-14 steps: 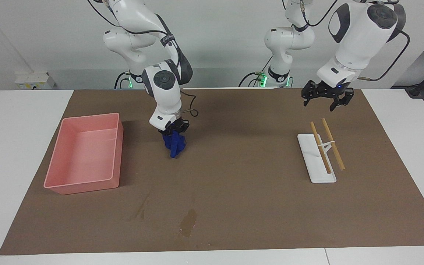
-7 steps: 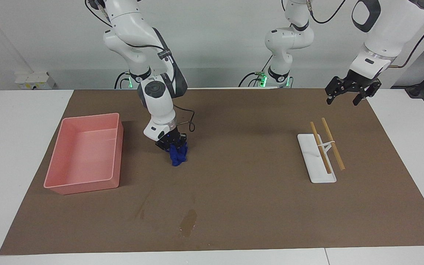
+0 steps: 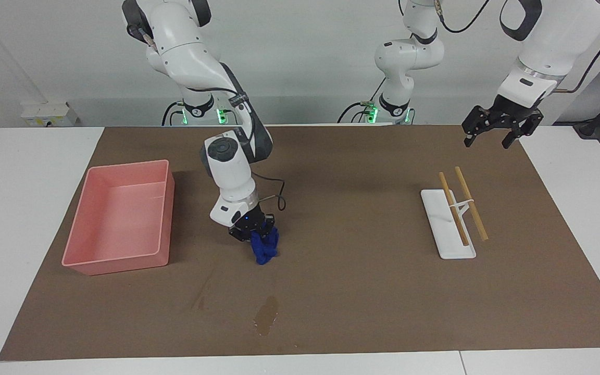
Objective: Wipe water with towel using both arms
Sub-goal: 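Release the towel from the left gripper while the right gripper carries it away, then move the towel with the right gripper over the pink bin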
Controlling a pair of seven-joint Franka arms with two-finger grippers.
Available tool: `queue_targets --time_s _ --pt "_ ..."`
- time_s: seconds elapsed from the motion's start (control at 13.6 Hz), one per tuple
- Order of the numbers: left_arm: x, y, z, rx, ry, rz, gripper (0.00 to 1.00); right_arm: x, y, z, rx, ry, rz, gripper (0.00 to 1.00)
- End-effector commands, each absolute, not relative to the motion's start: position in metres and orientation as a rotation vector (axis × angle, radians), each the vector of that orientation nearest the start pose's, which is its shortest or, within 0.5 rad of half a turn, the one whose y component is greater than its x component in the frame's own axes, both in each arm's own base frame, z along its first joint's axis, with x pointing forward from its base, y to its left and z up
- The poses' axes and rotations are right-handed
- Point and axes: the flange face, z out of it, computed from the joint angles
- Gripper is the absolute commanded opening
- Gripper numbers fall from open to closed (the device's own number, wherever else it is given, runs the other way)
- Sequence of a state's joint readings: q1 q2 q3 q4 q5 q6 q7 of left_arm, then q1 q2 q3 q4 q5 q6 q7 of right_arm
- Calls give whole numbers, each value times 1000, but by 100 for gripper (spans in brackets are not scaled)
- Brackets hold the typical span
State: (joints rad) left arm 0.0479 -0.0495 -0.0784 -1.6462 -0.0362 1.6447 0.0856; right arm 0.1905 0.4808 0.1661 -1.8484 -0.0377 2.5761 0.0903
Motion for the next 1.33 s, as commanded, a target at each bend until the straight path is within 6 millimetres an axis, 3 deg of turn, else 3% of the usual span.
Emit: queue_targets --time_s 0.0,0.15,0.44,0.59,0.89,1.03,1.25 --pt "546 -19 637 -3170 169 -40 100 668 160 271 -3028 -675 -422 0" --pt "544 -23 638 -3170 186 -35 100 676 128 269 -3070 -843 -451 0" --pt "541 -21 636 -3170 184 -1 100 679 111 268 -3125 -1050 -476 0" --pt "542 -15 631 -3169 171 18 100 671 105 255 -3135 -1023 -424 0" --pt "542 -16 632 -3167 172 33 100 634 81 225 -3149 -977 -240 0" --pt "542 -15 628 -3167 169 62 100 617 81 228 -3164 -971 -127 0" --pt "543 -14 636 -3171 163 50 100 597 78 260 -3150 -758 107 0"
